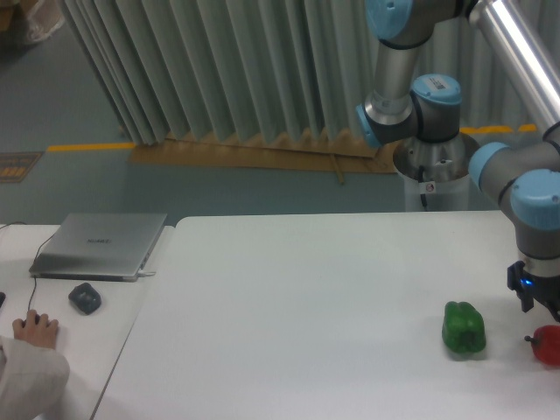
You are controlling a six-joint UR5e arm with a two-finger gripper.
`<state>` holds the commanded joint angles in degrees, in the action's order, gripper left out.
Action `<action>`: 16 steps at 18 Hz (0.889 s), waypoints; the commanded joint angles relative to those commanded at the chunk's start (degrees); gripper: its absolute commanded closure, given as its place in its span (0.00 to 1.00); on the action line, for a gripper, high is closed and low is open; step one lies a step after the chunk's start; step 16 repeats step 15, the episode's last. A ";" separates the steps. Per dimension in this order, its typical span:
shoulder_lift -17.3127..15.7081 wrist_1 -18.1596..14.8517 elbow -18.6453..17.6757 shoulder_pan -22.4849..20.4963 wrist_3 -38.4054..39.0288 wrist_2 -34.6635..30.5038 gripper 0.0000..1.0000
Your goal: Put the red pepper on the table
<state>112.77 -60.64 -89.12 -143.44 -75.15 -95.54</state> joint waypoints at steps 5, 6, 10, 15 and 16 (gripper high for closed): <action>-1.93 -2.45 -0.18 -0.09 0.00 0.27 0.00; -1.94 -3.24 -0.18 0.00 0.00 0.35 0.00; -5.44 -3.52 -2.98 -0.18 -0.09 3.24 0.00; -6.95 -4.75 -3.96 0.26 0.09 6.33 0.00; -6.95 -4.75 -3.96 0.26 0.09 6.33 0.00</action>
